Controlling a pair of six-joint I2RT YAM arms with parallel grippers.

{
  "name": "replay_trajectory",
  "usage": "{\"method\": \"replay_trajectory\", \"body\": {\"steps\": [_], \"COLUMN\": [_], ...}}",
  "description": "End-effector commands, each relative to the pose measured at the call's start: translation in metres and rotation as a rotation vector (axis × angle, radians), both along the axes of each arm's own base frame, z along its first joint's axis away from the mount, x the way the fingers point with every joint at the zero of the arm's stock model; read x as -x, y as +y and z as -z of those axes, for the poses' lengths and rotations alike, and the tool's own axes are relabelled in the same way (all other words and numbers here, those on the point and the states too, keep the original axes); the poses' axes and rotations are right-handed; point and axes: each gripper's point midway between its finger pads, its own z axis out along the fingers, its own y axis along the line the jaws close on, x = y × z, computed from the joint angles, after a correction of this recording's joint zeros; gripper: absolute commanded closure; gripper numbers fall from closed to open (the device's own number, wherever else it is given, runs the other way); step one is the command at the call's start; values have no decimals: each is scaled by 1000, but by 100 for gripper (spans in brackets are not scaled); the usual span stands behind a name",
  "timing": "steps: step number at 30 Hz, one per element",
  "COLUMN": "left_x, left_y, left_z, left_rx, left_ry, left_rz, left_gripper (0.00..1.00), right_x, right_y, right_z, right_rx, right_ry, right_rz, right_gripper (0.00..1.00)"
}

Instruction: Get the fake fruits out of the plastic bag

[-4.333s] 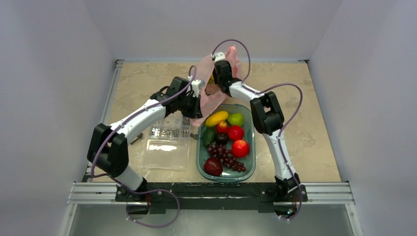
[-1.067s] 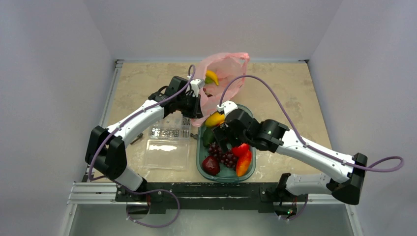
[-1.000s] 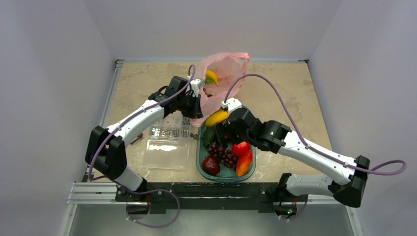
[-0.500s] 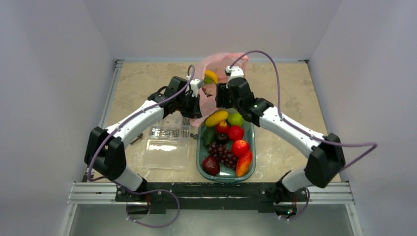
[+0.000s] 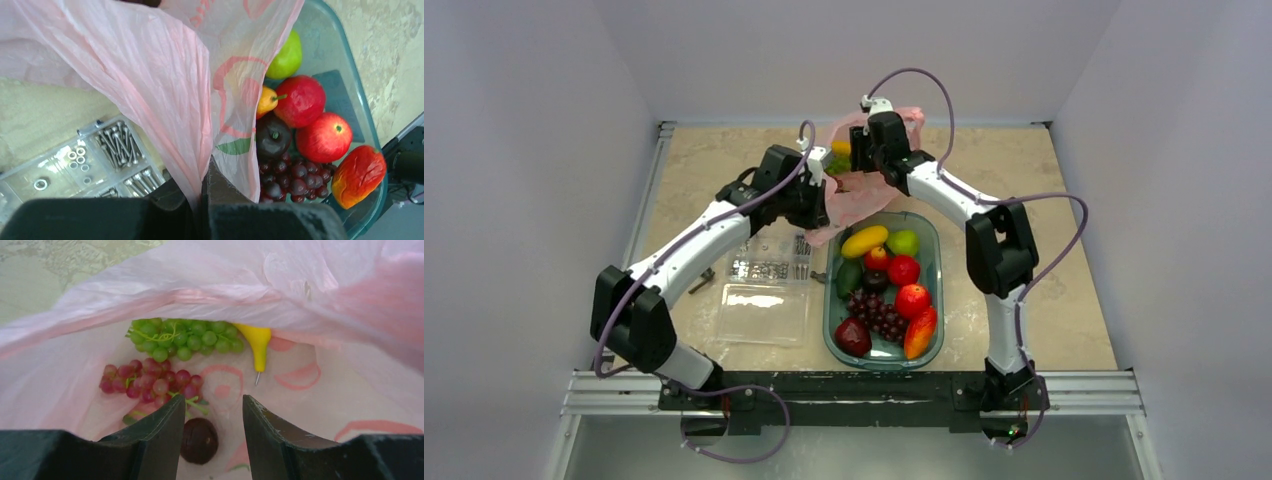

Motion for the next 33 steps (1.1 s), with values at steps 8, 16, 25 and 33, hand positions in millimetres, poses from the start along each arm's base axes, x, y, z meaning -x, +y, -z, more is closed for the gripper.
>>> {"method": "replay_trajectory", "body": {"steps": [8, 16, 25, 33], "left_x": [-87, -80, -40, -24], "left_y": [-41, -43, 0, 1], "left_z": [-110, -104, -19, -11], "left_rx": [110, 129, -58, -43], "left_ry": [-174, -154, -45, 3], "left_rz": [-4, 11, -20, -3], "left_gripper": [100, 100, 100, 100], "right_x": [-29, -20, -6, 18], "right_y": [20, 31, 25, 20], "right_z": [13, 32, 51, 76], "right_rx": [-181, -182, -54, 99], "right_ry": [68, 127, 197, 277], "right_rz": [-129, -210, -291, -331], "right_gripper": [50, 31, 7, 2]}}
